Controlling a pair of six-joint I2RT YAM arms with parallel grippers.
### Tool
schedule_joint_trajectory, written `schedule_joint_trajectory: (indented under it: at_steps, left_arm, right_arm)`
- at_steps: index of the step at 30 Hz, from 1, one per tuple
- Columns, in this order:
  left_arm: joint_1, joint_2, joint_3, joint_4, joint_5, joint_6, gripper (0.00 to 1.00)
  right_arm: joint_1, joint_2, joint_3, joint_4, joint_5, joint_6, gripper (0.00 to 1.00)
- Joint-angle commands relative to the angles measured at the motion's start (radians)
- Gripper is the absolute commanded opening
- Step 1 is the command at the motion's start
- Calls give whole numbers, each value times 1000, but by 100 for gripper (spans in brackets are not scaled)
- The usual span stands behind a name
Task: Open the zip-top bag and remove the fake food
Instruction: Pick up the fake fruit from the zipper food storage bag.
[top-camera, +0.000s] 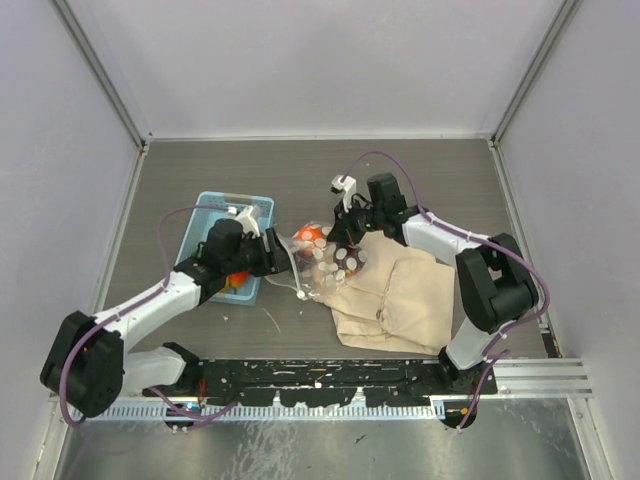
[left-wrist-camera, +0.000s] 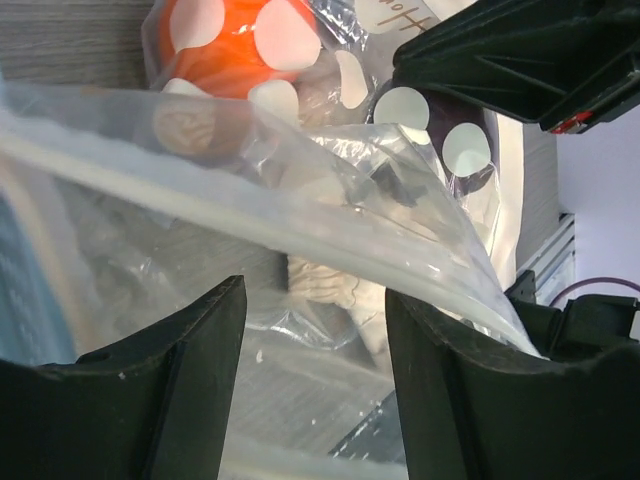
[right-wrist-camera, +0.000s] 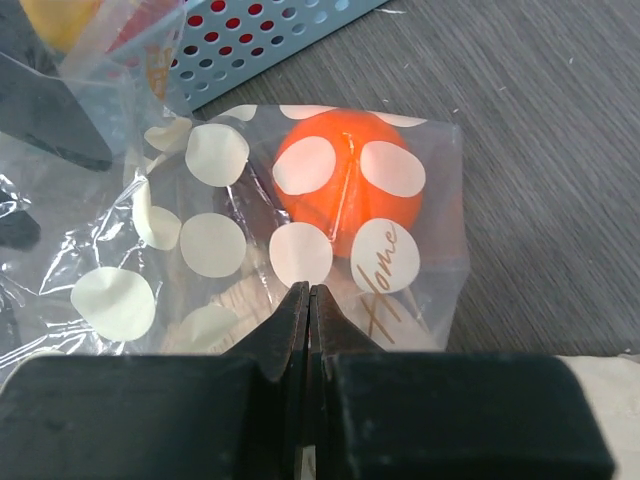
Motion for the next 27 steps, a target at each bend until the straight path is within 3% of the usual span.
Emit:
schedule_joint_trajectory:
  at_steps: [1,9,19,27]
  left_arm:
    - [-40,68,81,55,-82,67,60]
    - [-71,191,130,29,-198,126,68]
    - [-104,321,209,19,-254,150,63]
    - [-149,406,296,-47,-349,196,67]
  right_arm:
    - [26,25,28,48,-2,19,8]
    - [63,91,72,-22,56,-16,8]
    - [93,182,140,-124,110,-58,7]
    - [100,201,168,-169,125,-79,6]
